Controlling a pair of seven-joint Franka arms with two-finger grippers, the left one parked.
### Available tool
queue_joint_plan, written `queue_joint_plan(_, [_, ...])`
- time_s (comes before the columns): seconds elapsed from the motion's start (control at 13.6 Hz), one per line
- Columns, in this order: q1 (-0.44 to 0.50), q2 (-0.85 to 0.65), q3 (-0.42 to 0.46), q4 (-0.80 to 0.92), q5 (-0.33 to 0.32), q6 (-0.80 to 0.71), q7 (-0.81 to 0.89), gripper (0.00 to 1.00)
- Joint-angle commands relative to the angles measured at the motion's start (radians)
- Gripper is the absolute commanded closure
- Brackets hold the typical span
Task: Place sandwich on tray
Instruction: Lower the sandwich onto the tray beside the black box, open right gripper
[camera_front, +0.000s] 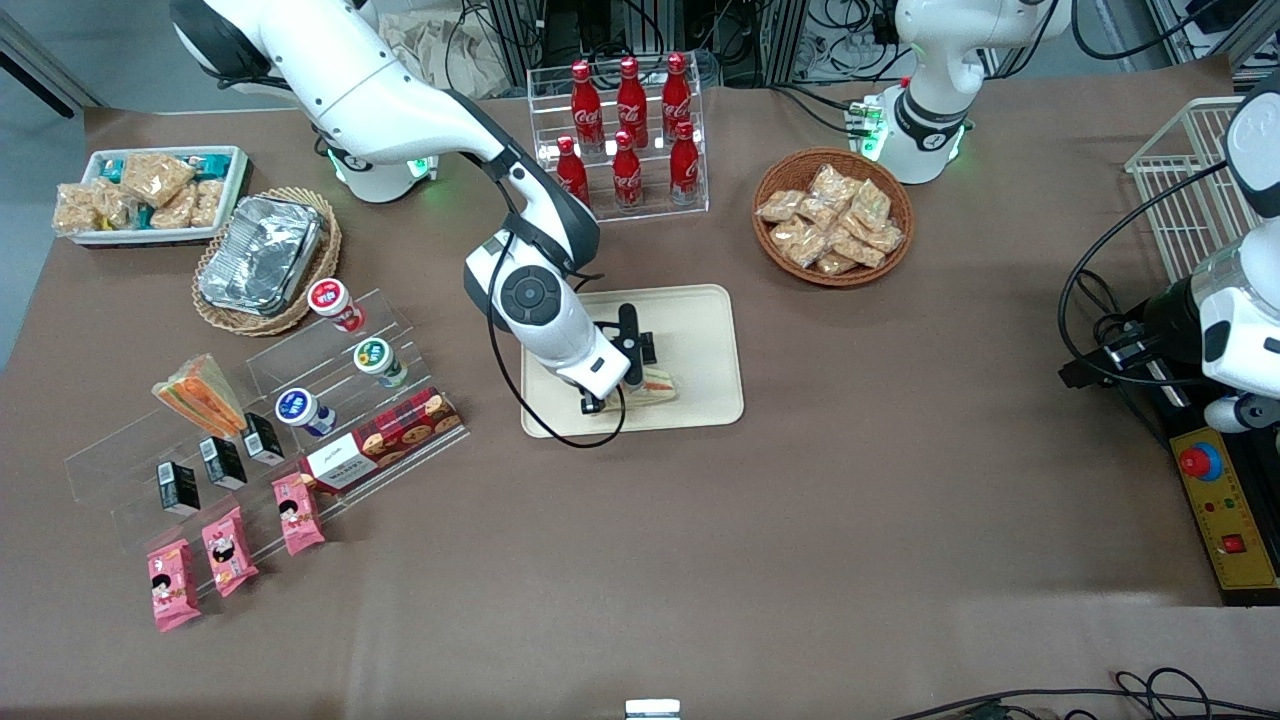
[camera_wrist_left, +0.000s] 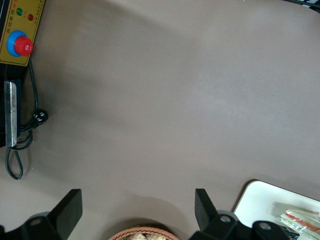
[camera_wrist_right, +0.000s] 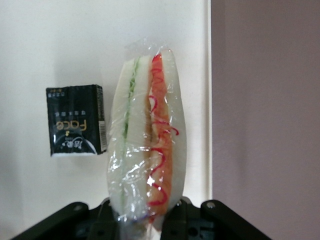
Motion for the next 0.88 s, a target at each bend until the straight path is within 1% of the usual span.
queue_joint_plan(0.0, [0.036, 0.008, -0.011, 0.011, -0.088, -0.048, 0.173, 0.98])
queue_joint_plan(0.07, [0.041, 0.011, -0.010, 0.013, -0.129, -0.049, 0.233, 0.96])
queue_joint_plan(0.15, [0.047, 0.015, -0.010, 0.013, -0.154, -0.049, 0.267, 0.72])
queue_joint_plan(0.22, [0.048, 0.020, -0.010, 0.013, -0.165, -0.045, 0.259, 0.01])
queue_joint_plan(0.37, [0.044, 0.019, -0.010, 0.013, -0.177, -0.042, 0.234, 0.01])
queue_joint_plan(0.81, [0.024, 0.000, -0.008, 0.011, -0.177, -0.052, 0.157, 0.01])
